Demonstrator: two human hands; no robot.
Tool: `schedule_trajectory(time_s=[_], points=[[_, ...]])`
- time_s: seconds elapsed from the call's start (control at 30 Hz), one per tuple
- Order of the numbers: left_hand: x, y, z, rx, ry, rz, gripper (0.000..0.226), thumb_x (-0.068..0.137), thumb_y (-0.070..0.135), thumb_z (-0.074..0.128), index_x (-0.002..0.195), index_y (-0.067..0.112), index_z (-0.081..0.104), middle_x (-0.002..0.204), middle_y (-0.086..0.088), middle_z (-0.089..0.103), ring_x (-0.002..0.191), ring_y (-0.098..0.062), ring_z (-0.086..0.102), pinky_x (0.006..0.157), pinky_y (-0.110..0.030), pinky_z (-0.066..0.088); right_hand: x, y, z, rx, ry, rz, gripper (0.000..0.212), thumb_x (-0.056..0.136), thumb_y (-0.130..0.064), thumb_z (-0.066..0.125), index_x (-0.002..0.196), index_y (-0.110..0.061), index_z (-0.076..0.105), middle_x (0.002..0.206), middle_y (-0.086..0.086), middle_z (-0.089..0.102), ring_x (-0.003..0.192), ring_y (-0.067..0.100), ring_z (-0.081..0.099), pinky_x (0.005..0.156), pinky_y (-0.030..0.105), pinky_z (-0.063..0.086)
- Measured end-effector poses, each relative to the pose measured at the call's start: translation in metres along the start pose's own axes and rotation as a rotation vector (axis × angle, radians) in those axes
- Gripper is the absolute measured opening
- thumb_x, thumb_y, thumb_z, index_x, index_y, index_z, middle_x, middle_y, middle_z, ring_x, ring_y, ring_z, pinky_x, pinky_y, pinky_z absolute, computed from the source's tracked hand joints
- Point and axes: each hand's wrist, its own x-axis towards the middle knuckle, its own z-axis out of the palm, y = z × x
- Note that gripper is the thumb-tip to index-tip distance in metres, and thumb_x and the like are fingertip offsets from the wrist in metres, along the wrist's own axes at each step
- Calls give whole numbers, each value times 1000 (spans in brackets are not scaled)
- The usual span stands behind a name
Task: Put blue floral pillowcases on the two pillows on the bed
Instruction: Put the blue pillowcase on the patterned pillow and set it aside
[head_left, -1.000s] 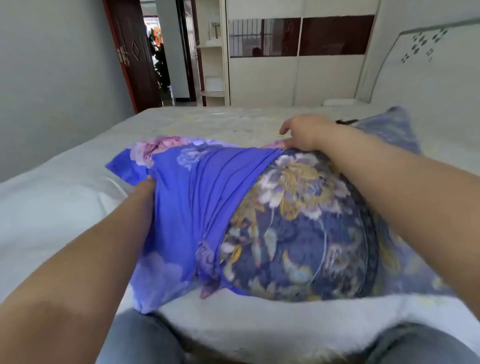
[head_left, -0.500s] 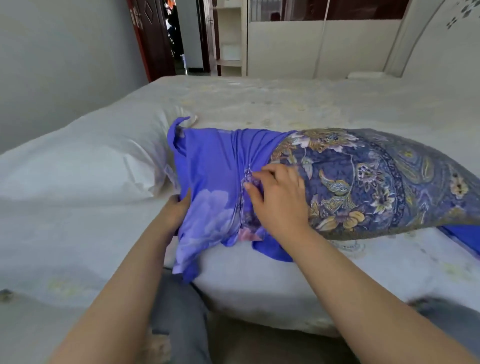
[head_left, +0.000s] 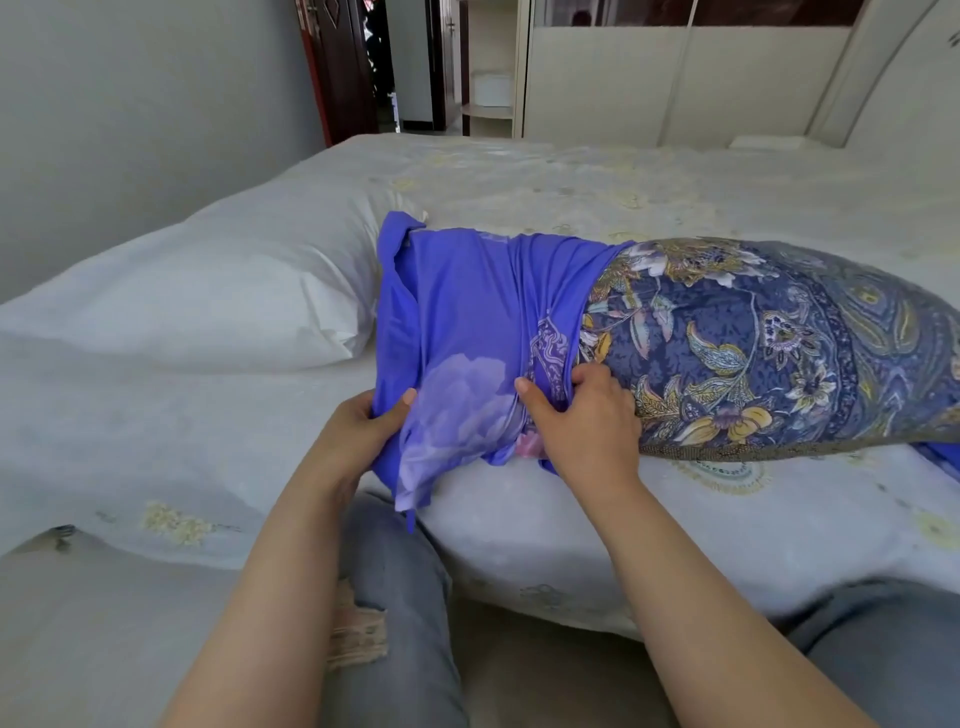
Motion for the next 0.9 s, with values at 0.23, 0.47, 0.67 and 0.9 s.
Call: schedule_trajectory(time_s=[0.23,0.47,0.67,0.9], points=[[-10,1,0,-391,-57,-176,53,96,49,39,109,4,66,105,-17,70,95,-31,66,77,-39,56,-27,-32,10,-60,206,-326,66,75,-64,55,122,-17,53,124,9,49,112,30,45,88,43,41],[-19,2,2,-392,71,-16,35,98,32,45,100,5,67,100,-12,72,92,-24,68,83,-34,53,-23,-51,27,-241,-75,-372,37,91,-45,52,105,-11,58,112,10,53,107,30,47,85,36,39],[-24,10,-7,-933,-68,-164,38,89,37,54,99,5,72,99,-11,73,88,-19,71,65,-33,59,-21,-46,14,311,-89,-205,22,88,-27,64,76,-14,50,81,6,56,77,26,54,70,36,40],[-30,17,15,-991,-224,-311,21,72,-9,60,92,-3,62,84,-12,65,60,-14,63,46,-19,53,-5,-38,9,1109,-367,405,29,96,-12,53,68,-13,43,70,7,41,70,18,43,58,22,55]])
